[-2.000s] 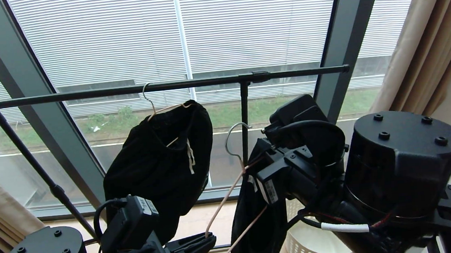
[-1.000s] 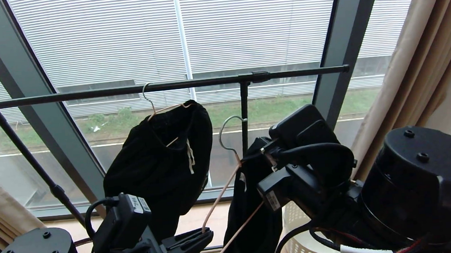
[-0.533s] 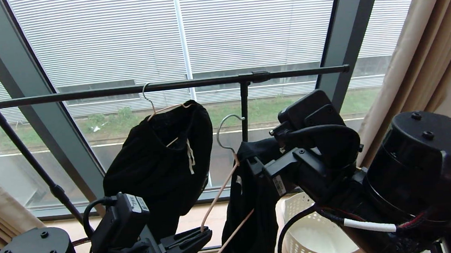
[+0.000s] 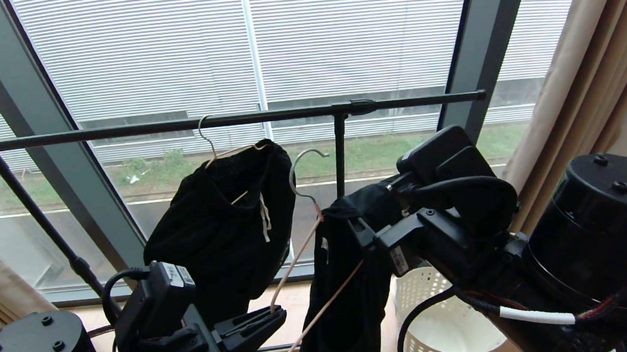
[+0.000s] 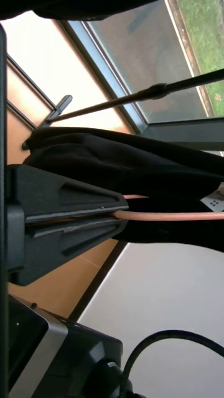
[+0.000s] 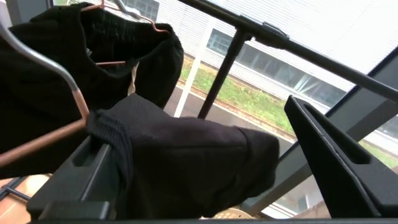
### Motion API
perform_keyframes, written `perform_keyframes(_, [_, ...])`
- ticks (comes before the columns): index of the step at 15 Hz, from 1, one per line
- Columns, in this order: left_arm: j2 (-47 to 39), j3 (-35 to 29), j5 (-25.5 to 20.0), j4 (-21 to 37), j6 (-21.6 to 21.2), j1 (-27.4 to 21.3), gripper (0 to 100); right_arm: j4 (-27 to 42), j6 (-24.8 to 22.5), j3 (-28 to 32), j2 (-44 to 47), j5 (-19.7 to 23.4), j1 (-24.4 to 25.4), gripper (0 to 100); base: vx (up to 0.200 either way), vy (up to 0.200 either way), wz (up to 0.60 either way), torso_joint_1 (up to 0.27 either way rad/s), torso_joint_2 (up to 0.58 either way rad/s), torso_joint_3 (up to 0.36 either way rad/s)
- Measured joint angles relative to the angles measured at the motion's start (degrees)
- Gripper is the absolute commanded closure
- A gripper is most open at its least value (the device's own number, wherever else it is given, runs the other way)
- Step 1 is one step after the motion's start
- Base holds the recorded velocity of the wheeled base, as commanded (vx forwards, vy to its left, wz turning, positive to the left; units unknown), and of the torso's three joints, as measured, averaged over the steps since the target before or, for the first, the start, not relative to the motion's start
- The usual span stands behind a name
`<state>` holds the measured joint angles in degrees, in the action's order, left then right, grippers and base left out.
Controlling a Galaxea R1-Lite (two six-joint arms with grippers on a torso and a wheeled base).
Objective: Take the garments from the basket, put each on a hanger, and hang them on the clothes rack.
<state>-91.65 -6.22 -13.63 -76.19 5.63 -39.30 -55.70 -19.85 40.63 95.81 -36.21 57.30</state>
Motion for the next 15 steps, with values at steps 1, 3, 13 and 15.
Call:
perform_keyframes(1, [0.1,-0.1,0.0,0.0,0.0,0.5,100,0.0,-0.2,-0.6,-0.3,0.7,0.0,0,0.0,0.0,0.0,0.0,0.0,0.0])
perform_keyframes(3, [0.1,-0.3,0.0,0.0,0.1,0.9,100,0.0,-1.2,-2.5,-0.7,4.4,0.0,0,0.0,0.0,0.0,0.0,0.0,0.0])
perform_keyframes(13, [0.9,1.0,-0.2,0.0,-0.1,1.0,100,0.6,-3.5,-8.3,-3.9,24.4,-7.9,0,0.0,0.0,0.0,0.043,-0.08,-0.043])
perform_keyframes(15, [0.9,1.4,-0.2,0.0,-0.1,0.9,100,0.5,-3.5,-8.3,-4.0,24.6,-9.4,0,0.0,0.0,0.0,0.154,-0.33,-0.156])
